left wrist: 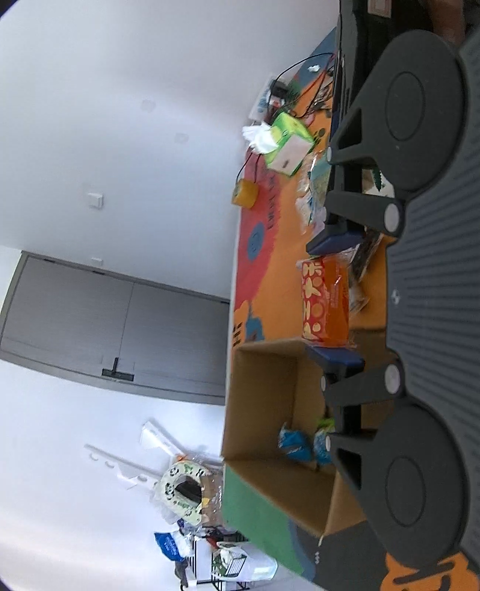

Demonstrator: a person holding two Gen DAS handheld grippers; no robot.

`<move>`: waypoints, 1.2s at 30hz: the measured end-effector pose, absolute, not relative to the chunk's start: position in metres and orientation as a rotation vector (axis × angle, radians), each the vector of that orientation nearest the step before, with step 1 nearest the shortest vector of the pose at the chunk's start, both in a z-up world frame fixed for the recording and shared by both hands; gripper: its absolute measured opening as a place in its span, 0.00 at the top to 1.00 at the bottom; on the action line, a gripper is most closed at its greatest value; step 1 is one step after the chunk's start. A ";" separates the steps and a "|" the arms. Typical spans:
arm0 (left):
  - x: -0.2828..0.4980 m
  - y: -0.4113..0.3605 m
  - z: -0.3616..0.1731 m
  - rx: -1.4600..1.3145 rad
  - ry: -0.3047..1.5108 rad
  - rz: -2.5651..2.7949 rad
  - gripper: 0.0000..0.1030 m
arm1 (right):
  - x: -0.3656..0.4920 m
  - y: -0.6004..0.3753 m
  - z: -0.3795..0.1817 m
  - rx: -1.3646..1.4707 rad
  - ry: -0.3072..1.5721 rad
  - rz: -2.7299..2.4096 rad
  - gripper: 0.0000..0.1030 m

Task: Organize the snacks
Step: 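Carry both packs over the box with left and right grippers, then open both grippers to drop the packs into the box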

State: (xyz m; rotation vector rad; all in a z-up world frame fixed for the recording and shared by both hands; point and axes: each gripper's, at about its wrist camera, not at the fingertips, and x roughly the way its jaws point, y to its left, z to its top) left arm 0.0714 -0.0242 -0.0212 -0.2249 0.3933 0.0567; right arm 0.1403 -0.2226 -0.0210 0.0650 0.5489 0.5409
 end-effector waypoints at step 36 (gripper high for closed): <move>0.084 0.099 -0.020 -0.357 0.387 0.263 0.32 | 0.165 -0.098 -0.001 0.026 0.515 0.751 0.52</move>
